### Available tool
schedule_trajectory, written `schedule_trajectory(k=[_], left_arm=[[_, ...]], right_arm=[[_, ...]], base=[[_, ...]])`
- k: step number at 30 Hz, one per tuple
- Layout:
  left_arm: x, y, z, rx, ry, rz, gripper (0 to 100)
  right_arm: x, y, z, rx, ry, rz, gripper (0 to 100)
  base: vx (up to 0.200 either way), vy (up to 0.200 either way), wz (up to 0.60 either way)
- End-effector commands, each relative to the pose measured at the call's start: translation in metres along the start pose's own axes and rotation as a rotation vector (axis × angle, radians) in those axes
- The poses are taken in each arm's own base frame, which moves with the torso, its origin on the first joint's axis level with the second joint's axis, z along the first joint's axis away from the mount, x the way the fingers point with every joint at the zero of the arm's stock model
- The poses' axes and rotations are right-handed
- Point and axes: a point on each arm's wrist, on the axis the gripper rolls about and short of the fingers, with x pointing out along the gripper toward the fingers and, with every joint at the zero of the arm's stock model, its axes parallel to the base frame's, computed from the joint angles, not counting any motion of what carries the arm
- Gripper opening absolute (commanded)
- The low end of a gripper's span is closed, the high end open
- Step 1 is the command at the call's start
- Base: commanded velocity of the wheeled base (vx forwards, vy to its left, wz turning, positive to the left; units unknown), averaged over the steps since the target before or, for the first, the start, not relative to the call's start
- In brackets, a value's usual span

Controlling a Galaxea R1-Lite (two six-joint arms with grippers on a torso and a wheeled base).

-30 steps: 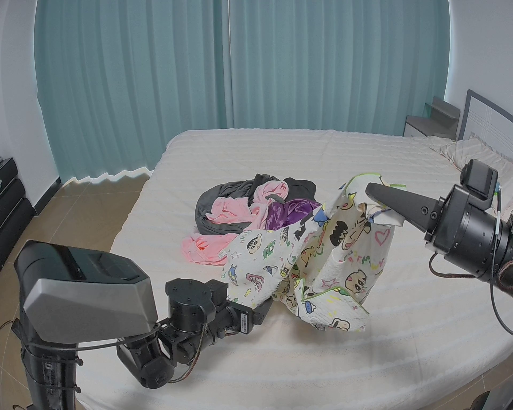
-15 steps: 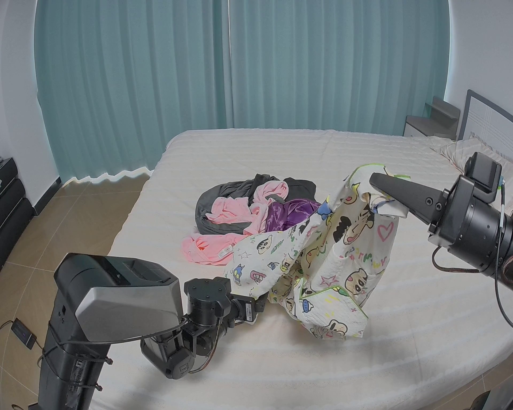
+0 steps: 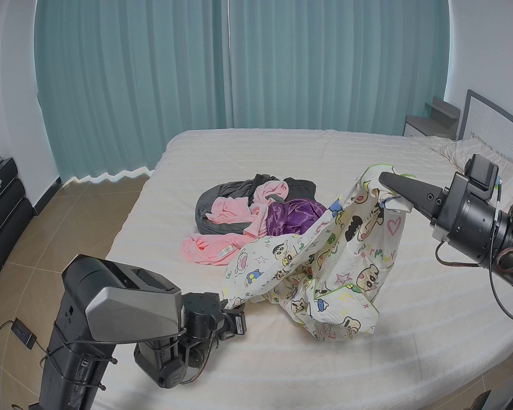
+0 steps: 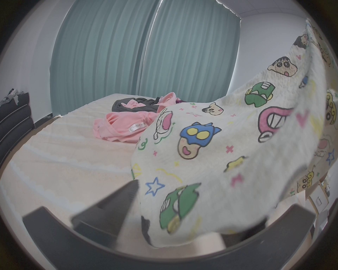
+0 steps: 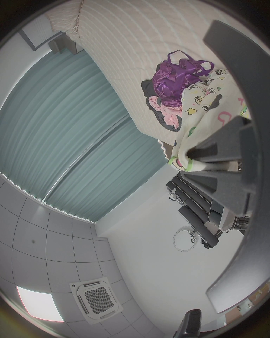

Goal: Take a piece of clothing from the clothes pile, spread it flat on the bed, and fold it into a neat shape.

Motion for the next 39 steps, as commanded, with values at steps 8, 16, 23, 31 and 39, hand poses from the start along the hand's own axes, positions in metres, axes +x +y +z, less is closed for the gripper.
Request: schedule_trajectory(k=[8,16,23,31,39], left_arm=[[-0.076,0.014,0.072,-0.161,-0.172,-0.025,0],[-0.138,0.019,0.123,-0.177,-0.29,-0.017,0],[-0.184,0.01,0.18,-0.189,-0.481,-0.081,0],[-0.224,-0.009,0.193,-0.143,-0.423,-0.172,0],[-0.196,-0.003,0.148,-0.158,-0.217,-0.137,0]], right_arm=[[0.007,-0.043,-0.017,0.051,0.055,-0.179,0],[0.014,-0.057,-0.046,0.168,0.116,-0.291,0],[0.019,-0.024,0.005,0.16,-0.186,-0.215,0],[-0.004,-0.001,0.002,0.015,-0.167,-0.136,0],[0.008,-0.036,-0.059,0.163,0.037,-0.177,0]], base=[[0.0,0.0,0.0],[0.0,0.0,0.0],[0.0,0.0,0.0],[0.0,0.0,0.0],[0.0,0.0,0.0]])
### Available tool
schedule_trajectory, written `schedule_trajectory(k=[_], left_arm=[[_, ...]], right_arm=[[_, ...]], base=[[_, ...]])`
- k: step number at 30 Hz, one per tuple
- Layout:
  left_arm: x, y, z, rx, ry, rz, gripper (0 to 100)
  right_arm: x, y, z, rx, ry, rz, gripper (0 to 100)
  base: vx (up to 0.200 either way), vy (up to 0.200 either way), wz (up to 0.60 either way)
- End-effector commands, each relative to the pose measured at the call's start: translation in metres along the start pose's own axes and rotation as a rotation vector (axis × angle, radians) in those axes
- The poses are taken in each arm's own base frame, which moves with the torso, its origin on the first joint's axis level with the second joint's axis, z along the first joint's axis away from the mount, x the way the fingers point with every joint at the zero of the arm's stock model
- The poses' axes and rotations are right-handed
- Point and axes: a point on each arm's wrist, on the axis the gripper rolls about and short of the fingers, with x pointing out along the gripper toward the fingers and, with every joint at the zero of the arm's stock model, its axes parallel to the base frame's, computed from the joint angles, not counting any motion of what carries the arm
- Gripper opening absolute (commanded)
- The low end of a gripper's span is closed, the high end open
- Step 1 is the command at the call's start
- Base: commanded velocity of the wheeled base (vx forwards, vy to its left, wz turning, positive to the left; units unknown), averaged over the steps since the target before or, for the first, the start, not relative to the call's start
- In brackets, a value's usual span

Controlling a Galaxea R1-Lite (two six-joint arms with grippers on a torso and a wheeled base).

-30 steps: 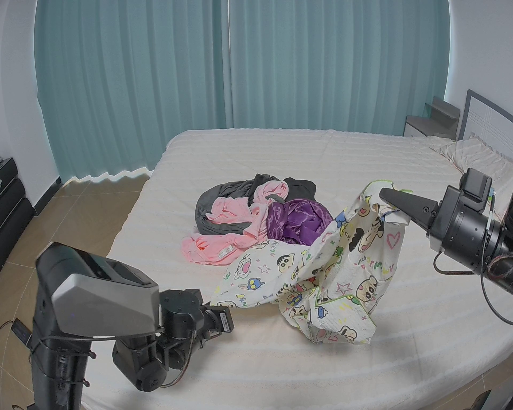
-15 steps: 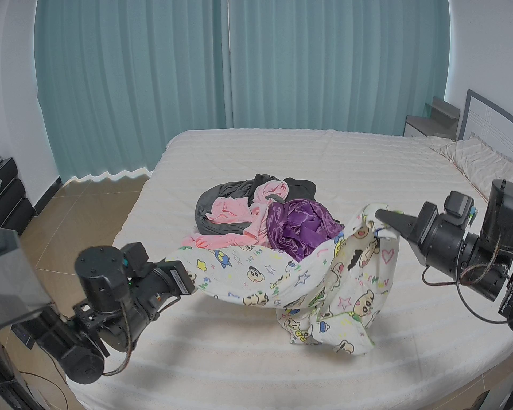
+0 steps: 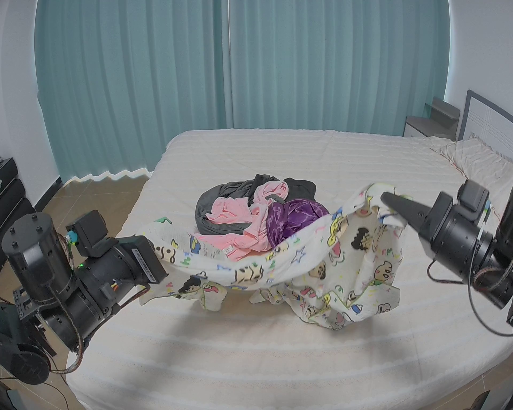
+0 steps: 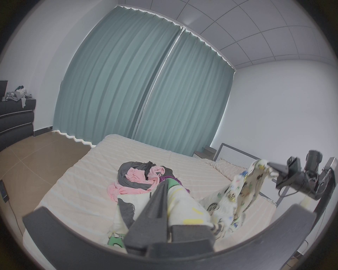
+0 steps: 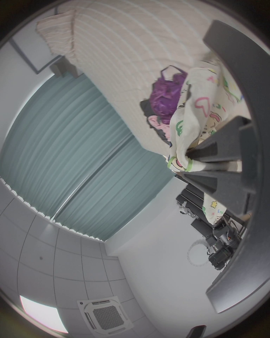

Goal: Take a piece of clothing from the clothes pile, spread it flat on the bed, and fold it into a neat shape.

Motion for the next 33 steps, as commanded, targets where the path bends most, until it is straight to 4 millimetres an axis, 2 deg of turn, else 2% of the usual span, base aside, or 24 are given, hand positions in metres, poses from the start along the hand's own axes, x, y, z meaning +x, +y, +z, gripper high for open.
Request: schedule_trajectory(k=[1,11,15,18,22,33], left_arm=[[0.001,0.004,-0.026,-0.037,0.102,0.003,0],[0.007,0.003,-0.04,-0.098,0.166,-0.049,0],[0.005,-0.001,-0.041,-0.1,0.174,-0.07,0],[0.006,-0.004,-0.046,-0.092,0.194,-0.076,0],[0.005,-0.004,-0.045,-0.093,0.191,-0.076,0],[0.004,-0.004,-0.045,-0.092,0.187,-0.072,0]], right_arm=[[0.007,-0.018,-0.037,0.081,0.123,-0.01,0],[0.009,-0.015,-0.035,0.086,0.107,0.035,0],[0.009,-0.02,-0.039,0.09,0.111,0.026,0],[0.015,-0.032,-0.053,0.087,0.163,-0.028,0],[0.017,-0.031,-0.052,0.087,0.141,-0.02,0],[0.015,-0.029,-0.052,0.078,0.128,0.004,0]], base=[[0.0,0.0,0.0],[0.0,0.0,0.0],[0.0,0.0,0.0],[0.0,0.0,0.0],[0.0,0.0,0.0],[-0.2,0.0,0.0]])
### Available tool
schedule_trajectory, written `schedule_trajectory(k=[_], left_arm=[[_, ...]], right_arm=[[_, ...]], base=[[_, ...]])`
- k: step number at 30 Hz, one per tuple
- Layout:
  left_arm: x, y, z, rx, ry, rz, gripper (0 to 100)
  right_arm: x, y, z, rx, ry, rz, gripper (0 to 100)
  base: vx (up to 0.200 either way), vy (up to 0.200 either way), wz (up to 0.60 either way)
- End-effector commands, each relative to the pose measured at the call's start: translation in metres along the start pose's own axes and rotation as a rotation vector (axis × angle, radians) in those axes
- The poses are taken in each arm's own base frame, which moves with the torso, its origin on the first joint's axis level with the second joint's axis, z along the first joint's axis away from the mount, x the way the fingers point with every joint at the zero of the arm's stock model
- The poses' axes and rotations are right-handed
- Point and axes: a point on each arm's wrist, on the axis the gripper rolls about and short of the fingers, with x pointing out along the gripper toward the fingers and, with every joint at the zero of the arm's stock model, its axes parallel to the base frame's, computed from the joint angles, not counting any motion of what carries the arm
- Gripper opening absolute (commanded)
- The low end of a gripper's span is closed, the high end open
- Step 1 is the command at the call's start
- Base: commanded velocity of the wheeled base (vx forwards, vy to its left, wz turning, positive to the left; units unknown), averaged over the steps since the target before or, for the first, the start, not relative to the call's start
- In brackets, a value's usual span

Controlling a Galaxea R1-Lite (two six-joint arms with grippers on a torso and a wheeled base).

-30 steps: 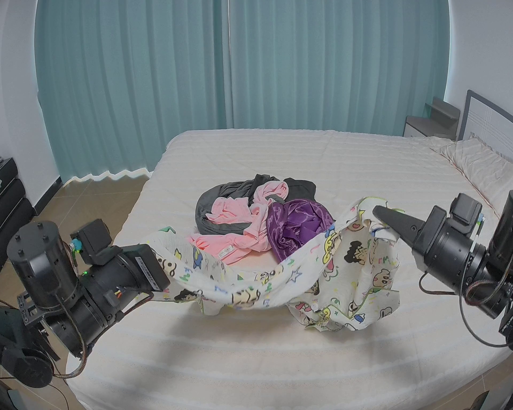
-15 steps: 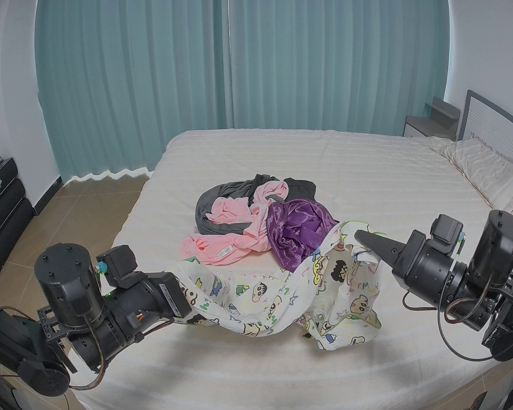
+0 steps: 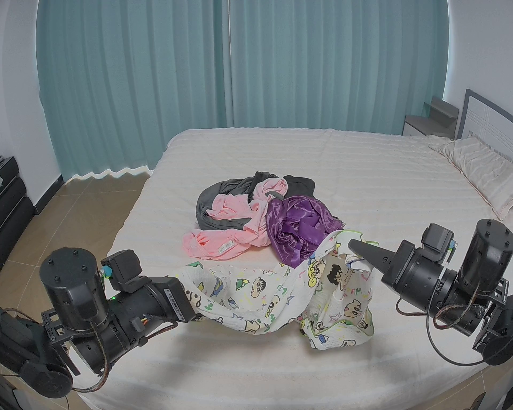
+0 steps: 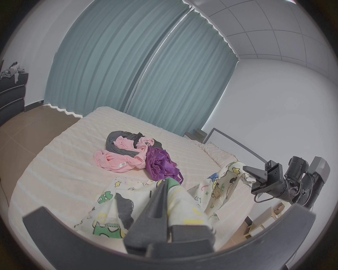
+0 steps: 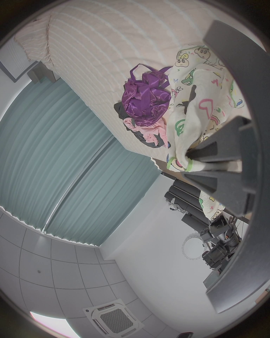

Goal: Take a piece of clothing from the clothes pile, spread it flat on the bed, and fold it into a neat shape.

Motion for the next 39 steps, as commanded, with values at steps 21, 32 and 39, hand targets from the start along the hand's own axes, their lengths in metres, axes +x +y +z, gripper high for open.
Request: schedule_trajectory(k=[21,32,39], left_arm=[[-0.007,-0.001,0.003,-0.006,-0.015,-0.011,0],[-0.006,-0.001,0.003,-0.006,-0.016,-0.011,0],[-0.007,-0.001,0.005,-0.007,-0.021,-0.014,0]], right_arm=[[-0.011,0.012,0.012,-0.042,-0.053,0.054,0],[-0.01,0.011,0.011,-0.042,-0.048,0.048,0],[-0.01,0.01,0.011,-0.042,-0.049,0.045,0]], base=[[-0.067,-0.019,0.0],[0.0,-0.2,0.0],[0.0,-0.2,0.0]])
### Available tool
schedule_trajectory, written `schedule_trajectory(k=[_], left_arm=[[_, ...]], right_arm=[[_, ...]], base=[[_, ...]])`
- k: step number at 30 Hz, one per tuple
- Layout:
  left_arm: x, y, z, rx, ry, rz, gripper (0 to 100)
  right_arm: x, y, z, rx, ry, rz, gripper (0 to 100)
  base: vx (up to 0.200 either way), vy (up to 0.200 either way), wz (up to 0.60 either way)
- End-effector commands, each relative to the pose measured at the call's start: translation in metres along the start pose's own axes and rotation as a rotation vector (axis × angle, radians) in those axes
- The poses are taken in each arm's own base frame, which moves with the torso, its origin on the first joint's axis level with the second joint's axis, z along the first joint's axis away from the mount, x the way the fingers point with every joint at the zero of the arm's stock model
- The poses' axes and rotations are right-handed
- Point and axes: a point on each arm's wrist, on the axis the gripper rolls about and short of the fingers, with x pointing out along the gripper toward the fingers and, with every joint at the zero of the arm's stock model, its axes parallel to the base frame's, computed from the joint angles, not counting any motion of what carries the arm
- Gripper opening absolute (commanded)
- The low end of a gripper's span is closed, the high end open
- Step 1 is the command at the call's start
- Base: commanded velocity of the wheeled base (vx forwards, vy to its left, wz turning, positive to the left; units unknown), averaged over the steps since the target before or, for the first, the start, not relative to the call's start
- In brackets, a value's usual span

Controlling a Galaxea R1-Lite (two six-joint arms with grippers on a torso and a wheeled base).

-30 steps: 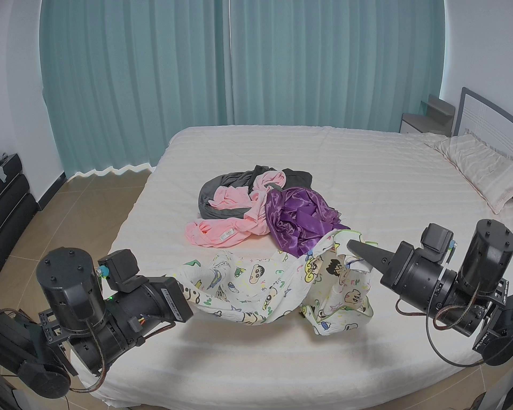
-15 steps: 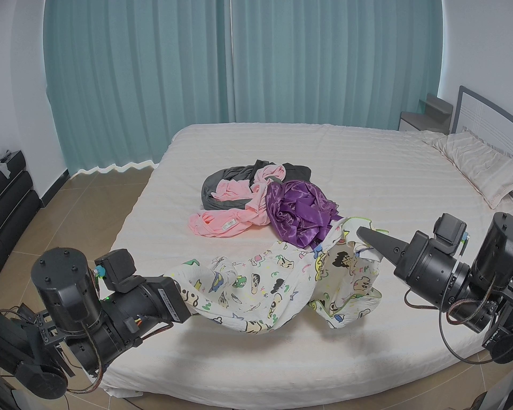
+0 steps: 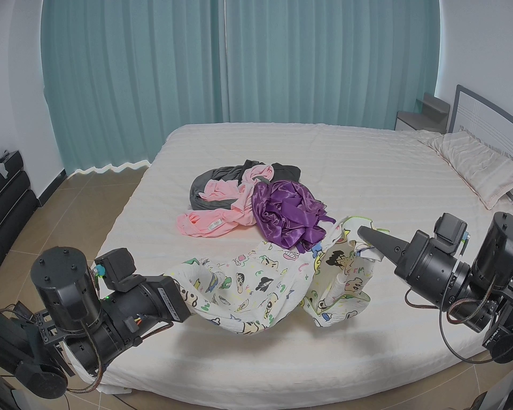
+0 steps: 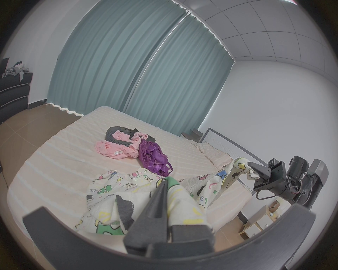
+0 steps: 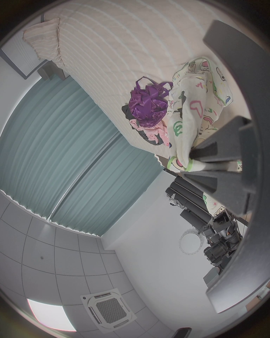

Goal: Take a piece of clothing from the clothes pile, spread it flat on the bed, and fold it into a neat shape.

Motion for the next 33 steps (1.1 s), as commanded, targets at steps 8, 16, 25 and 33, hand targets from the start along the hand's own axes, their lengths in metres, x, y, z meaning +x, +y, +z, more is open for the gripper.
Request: schedule_trajectory(k=[8,16,25,33], left_arm=[[0.0002,-0.0006,0.0017,-0.002,-0.016,-0.005,0],[0.0012,-0.0002,0.0021,-0.004,-0.025,-0.006,0],[0.0015,-0.0001,0.0026,-0.005,-0.027,-0.006,0],[0.0016,0.0004,0.0032,-0.006,-0.032,-0.003,0]], right_arm=[[-0.0003,-0.0002,0.0013,0.0,-0.006,-0.001,0],[0.0,-0.0007,0.0013,0.001,-0.006,-0.003,0],[0.0001,-0.0022,0.0028,0.001,-0.012,-0.009,0],[-0.0002,-0.0022,0.0034,0.001,-0.015,-0.008,0]], base=[[0.0,-0.2,0.0],[0.0,-0.2,0.0],[0.0,-0.2,0.0],[0.0,-0.2,0.0]])
